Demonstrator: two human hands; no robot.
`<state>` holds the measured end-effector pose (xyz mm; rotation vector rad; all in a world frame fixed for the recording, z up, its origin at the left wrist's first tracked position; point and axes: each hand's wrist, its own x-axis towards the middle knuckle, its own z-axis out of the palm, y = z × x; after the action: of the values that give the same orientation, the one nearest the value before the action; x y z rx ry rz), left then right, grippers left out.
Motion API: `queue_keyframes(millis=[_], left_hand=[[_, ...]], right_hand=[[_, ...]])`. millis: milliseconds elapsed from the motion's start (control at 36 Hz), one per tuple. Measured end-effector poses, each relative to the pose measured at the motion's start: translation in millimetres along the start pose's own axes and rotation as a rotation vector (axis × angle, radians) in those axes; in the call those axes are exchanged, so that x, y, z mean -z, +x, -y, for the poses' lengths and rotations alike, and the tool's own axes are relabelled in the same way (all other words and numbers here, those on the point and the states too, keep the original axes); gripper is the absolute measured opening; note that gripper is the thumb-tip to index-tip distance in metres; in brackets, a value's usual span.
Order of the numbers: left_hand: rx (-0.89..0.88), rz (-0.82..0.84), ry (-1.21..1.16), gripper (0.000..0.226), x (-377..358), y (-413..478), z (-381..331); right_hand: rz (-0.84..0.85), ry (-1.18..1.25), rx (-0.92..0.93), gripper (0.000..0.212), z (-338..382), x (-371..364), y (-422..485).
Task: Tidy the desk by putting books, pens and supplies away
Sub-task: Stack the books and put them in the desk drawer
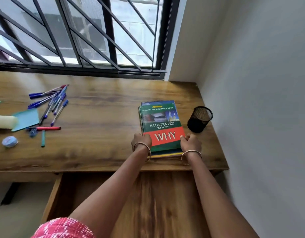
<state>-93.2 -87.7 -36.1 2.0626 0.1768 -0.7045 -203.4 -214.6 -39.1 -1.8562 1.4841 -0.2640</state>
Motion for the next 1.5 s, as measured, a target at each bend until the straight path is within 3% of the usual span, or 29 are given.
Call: queue_keyframes(millis=[139, 389, 444, 500, 556, 694, 806, 889, 1000, 1194, 1333, 1500], left_hand=[[0.072, -0.085, 0.029, 0.032, -15.1, 11.5, -4.9], [0.125, -0.037, 0.033, 0.038, -17.4, 40.4, -11.7], [0.154, 0.059, -0.043, 0.051, -30.8, 71.8, 3.2], [0.138, 0.1, -0.078, 0.08, -62.5, 139.4, 45.6], [0.112, 0.09, -0.073, 0.095, -69.0, 145.6, 55.1], [-0.037, 0.061, 0.003, 0.071, -23.9, 48.3, 11.6], [-0.014, 0.099, -0.145, 0.074, -27.6, 73.3, 51.4], [-0.019, 0.135, -0.186, 0.056, 3.9, 2.9, 27.7], [-0.093, 0.109, -0.172, 0.05, 22.1, -34.0, 44.3], [-0.236, 0.187, -0.207, 0.043, 47.5, -82.3, 95.9], [-0.303, 0.31, -0.202, 0.035, 63.0, -124.6, 132.8], [-0.271, 0.447, -0.183, 0.045, 74.7, -159.7, 182.0]], right_hand=[[-0.036, -0.074, 0.007, 0.04, 0.1, -8.9, 18.9], [0.179, 0.055, -0.068, 0.048, -2.8, -3.9, 55.5], [0.228, 0.151, -0.102, 0.044, -0.5, -3.5, 57.4], [0.288, 0.255, -0.145, 0.038, 2.2, -3.8, 57.5], [0.337, 0.299, -0.175, 0.047, 2.1, -4.2, 58.1], [0.387, 0.307, -0.18, 0.071, -13.6, -9.2, 55.4], [0.449, 0.411, -0.207, 0.053, -13.2, 4.0, 21.2], [0.508, 0.541, -0.219, 0.054, -23.9, 12.0, -2.5], [0.566, 0.669, -0.206, 0.047, -41.9, 21.9, -39.1], [0.527, 0.792, -0.215, 0.081, -77.6, 39.6, -89.5], [0.526, 0.683, -0.264, 0.053, -94.5, 54.3, -134.0], [0.442, 0.523, -0.276, 0.052, -131.4, 61.7, -190.9]])
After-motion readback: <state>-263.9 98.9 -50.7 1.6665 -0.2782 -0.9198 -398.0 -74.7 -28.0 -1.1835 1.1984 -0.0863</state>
